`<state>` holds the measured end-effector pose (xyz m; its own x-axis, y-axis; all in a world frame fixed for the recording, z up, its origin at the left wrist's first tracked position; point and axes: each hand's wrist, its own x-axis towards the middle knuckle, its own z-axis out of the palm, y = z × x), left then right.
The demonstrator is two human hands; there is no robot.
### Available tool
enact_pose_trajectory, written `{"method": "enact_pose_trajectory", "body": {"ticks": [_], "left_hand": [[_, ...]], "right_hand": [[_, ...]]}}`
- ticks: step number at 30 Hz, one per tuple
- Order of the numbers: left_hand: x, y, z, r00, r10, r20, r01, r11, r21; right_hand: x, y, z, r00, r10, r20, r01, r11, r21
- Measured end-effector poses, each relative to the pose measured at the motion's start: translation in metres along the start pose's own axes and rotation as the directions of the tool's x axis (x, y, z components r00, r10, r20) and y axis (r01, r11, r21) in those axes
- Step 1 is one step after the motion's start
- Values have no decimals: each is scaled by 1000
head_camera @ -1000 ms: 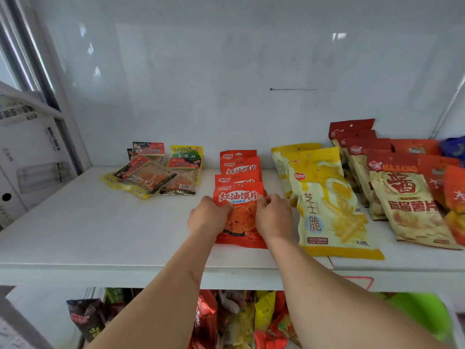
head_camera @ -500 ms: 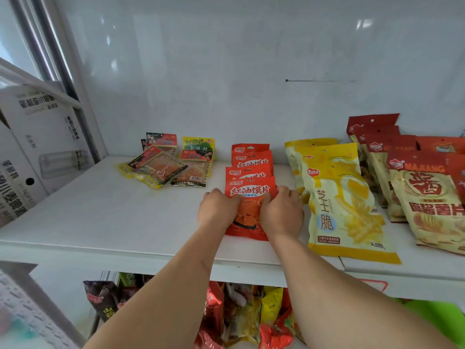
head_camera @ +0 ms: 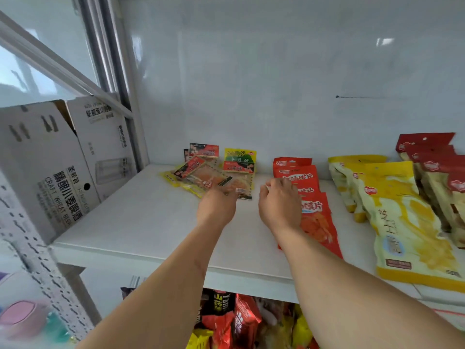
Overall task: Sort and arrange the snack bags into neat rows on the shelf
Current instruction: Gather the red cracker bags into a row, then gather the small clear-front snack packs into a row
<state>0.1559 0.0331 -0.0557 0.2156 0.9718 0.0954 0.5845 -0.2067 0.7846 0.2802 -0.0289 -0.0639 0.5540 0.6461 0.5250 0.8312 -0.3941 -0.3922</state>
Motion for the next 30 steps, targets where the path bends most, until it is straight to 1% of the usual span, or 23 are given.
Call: {"method": "enact_pose_trajectory", "body": {"ticks": [6,9,11,14,17,20,23,27,30], "left_hand": [[43,-36,-43,999,-35,-7,35,999,-20],[63,-51,-50,998,-43,-35,42,999,-29],[74,-56,-52,998,-49,-42,48,998,-37],[94,-61,-54,996,-59,-69,59,998,-6],[111,-62,-51,992,-84,-91,91,993,75],[130,-64,-46,987,-120,-108,136,980,145],[147,-64,-39,986,-142,-91,158,967,199],[154,-70,-33,990,-126,-64,139,950,279],[161,-76,-35,995,-94,-44,103,950,293]], "right_hand": [[3,-61,34,993,43,107,-48,998,46],[13,-76,49,979,138,150,-151,985,81],[23,-80,57,960,219,176,-236,968,85],[42,-81,71,932,315,181,-332,940,74],[60,-75,87,875,430,224,-457,886,84],[74,-72,101,824,498,269,-538,838,96],[90,-71,113,818,495,291,-544,831,117],[100,-76,124,830,467,305,-524,841,139],[104,-82,132,842,440,311,-501,852,152]]}}
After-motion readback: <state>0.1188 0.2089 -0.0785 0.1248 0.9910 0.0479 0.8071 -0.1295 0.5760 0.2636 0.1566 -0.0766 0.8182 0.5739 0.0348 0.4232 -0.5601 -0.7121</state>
